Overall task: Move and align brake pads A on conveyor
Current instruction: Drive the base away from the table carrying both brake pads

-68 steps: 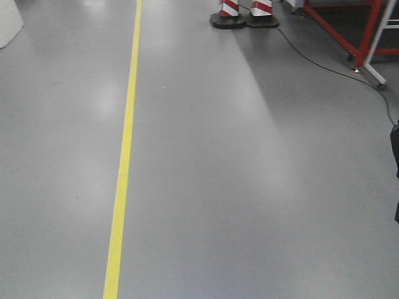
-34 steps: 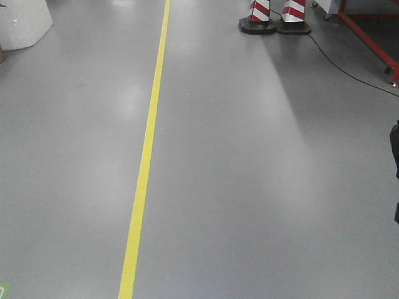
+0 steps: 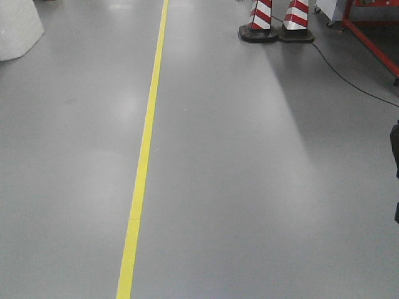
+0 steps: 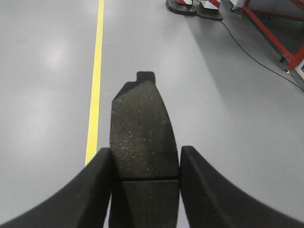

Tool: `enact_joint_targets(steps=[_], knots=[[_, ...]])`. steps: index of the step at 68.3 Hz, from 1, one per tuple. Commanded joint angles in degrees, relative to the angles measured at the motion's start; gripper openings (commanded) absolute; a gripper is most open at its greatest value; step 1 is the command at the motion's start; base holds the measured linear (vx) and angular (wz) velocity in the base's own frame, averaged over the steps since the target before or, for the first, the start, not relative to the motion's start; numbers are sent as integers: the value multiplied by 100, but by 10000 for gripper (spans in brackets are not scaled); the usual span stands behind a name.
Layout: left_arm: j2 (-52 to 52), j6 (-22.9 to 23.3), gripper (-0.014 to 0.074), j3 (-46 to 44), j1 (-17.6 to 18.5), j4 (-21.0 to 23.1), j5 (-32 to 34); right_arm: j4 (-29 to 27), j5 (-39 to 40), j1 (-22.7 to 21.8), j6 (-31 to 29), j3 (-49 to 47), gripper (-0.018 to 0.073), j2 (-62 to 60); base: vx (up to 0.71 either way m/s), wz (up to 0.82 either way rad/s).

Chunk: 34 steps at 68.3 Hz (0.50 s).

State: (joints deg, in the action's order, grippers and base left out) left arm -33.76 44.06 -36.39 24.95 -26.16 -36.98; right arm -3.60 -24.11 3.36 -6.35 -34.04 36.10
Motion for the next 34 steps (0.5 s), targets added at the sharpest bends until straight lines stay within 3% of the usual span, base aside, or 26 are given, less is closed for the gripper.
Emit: enact_joint_targets(steps=[1,34], knots=[[-18,5,181,-165,28,-135,450,-1,545,2,-39,-175,78,-7,48,-6],[-18,5,181,-165,28,-135,450,-1,545,2,-39,-175,78,-7,50,-3]])
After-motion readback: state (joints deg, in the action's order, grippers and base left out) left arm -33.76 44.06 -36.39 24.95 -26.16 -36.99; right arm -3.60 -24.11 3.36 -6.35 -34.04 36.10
